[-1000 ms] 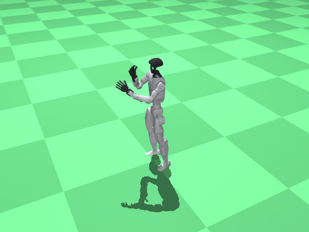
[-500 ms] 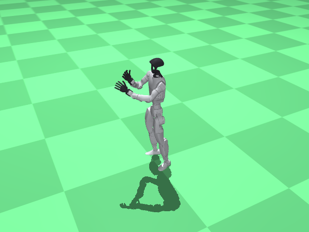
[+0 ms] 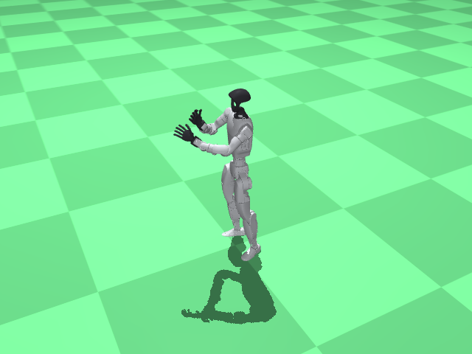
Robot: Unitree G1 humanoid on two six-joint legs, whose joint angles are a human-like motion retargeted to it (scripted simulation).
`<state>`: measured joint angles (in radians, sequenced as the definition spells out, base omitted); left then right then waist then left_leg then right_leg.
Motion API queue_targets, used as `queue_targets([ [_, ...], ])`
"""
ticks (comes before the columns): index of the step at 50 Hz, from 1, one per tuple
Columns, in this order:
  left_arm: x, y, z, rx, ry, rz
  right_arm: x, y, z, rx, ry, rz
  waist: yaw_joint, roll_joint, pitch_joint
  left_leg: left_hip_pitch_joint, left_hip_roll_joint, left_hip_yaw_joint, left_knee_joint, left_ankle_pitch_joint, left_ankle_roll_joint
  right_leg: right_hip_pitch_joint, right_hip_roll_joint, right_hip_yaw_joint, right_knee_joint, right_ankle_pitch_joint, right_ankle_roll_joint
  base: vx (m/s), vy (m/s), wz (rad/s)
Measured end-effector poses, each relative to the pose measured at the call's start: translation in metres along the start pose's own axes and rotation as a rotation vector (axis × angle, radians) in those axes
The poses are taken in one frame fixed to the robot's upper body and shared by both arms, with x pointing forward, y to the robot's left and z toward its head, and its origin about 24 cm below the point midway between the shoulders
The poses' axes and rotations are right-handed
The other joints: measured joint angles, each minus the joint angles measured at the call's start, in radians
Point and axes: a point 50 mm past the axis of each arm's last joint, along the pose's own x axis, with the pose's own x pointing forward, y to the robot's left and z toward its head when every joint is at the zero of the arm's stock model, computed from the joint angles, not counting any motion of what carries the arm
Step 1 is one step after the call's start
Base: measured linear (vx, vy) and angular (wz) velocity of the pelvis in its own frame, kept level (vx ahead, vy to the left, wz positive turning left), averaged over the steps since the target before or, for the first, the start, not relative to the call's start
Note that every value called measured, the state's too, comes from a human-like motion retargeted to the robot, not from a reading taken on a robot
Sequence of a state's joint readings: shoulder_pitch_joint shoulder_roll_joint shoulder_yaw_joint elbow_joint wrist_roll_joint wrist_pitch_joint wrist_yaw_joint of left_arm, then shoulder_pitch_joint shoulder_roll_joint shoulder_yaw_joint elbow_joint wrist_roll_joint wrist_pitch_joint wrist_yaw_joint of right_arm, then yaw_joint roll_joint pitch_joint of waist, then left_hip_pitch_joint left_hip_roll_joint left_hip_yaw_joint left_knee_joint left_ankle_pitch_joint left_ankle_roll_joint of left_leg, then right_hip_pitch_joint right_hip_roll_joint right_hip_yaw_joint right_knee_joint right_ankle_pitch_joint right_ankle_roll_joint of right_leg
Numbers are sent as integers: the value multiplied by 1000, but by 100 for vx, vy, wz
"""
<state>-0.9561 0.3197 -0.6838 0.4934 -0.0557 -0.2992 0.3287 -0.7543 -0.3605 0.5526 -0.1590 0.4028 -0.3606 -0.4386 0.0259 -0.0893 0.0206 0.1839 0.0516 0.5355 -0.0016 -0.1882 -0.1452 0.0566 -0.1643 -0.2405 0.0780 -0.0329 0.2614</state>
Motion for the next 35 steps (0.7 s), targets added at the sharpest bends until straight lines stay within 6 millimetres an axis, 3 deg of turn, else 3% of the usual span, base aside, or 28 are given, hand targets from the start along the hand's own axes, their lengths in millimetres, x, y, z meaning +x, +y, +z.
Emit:
queue_targets([
  [2, -4, 1, -2, -10, 1, -6, 6, 10, 38, 109, -185, 30, -5, 1, -3, -3, 2, 1, -1, 2, 0, -3, 4, 1, -2, 2, 0, 0, 0, 0],
  [6, -11, 1, -10, -42, 31, -35, 8, 22, 137, 228, -673, 140, -13, -1, -17, -10, 0, -1, -3, 5, 8, -8, 2, -1, -7, 3, 0, 0, 0, 0],
  [8, -12, 0, -11, -43, 32, -54, -6, 26, 178, 256, -911, 161, -12, -7, -25, -15, -1, -3, -3, 7, 10, -11, 1, -2, -9, 3, 0, 0, 0, 0],
  [11, -10, 0, -6, -48, 2, -55, -38, 29, 214, 314, -1187, 186, -5, -16, -32, -20, -1, -3, -2, 8, 9, -15, 2, -2, -11, 3, 0, 0, 0, 0],
  [14, -7, 2, 2, -42, -47, -41, -54, 29, 220, 246, -1281, 170, 3, -22, -31, -19, 3, -1, -1, 8, 6, -16, 6, 0, -10, 1, 0, 0, 0, 0],
  [16, -4, 2, 7, -37, -72, -29, -44, 28, 201, 183, -1133, 134, 9, -24, -26, -14, 5, 1, -1, 6, 4, -13, 8, 1, -8, 0, 0, 0, 0, 0],
  [18, -3, 1, 11, -41, -79, -15, -22, 24, 156, 159, -810, 95, 13, -25, -22, -8, 6, 3, 0, 4, 2, -9, 9, 3, -6, 0, 0, 0, 0, 0],
  [20, -2, 0, 13, -47, -74, -1, -6, 16, 88, 106, -416, 52, 13, -23, -19, -1, 5, 4, 0, 1, 1, -3, 7, 3, -3, -1, 0, 0, 0, 0],
  [22, -1, 0, 13, -38, -67, 9, -3, 6, 27, 27, -122, 28, 11, -20, -17, 4, 5, 5, 0, -2, 0, 1, 6, 4, -1, -2, 0, 0, 0, 0],
  [23, 0, 0, 13, -29, -67, 13, -5, 2, 10, 7, -47, 18, 10, -17, -15, 6, 5, 6, 0, -3, -1, 2, 7, 5, 0, -2, 0, 0, 0, 0],
  [24, -1, 1, 12, -23, -68, 16, -6, 1, 7, 14, -36, 5, 10, -15, -15, 6, 7, 7, 0, -3, -2, 1, 8, 6, -1, -2, 0, 0, 0, 0],
  [25, -1, 2, 12, -17, -70, 20, -6, 2, 10, 35, -57, -8, 9, -14, -16, 5, 8, 9, 0, -2, -3, 1, 11, 6, -1, -1, 0, 0, 0, 0],
  [26, -3, 2, 11, -19, -70, 18, -3, 5, 28, 83, -144, -4, 8, -13, -16, 4, 10, 9, 0, -1, -3, -1, 12, 7, -3, 0, 0, 0, 0, 0],
  [30, -9, 2, 2, -48, -30, -8, 3, 17, 118, 224, -578, 84, 2, -15, -23, -2, 6, 7, -2, 1, 6, -4, 10, 5, -8, 2, 0, 0, 0, 0],
  [33, -10, -1, -2, -54, -9, -35, -12, 24, 177, 296, -907, 140, 3, -23, -29, -8, 2, 3, -2, 3, 11, -6, 6, 3, -10, 1, 0, 0, 0, 0],
  [35, -9, -1, -1, -65, -17, -40, -31, 27, 203, 358, -1082, 183, 6, -28, -29, -11, 1, 1, -1, 3, 12, -8, 4, 2, -11, 0, 0, 0, 0, 0],
])
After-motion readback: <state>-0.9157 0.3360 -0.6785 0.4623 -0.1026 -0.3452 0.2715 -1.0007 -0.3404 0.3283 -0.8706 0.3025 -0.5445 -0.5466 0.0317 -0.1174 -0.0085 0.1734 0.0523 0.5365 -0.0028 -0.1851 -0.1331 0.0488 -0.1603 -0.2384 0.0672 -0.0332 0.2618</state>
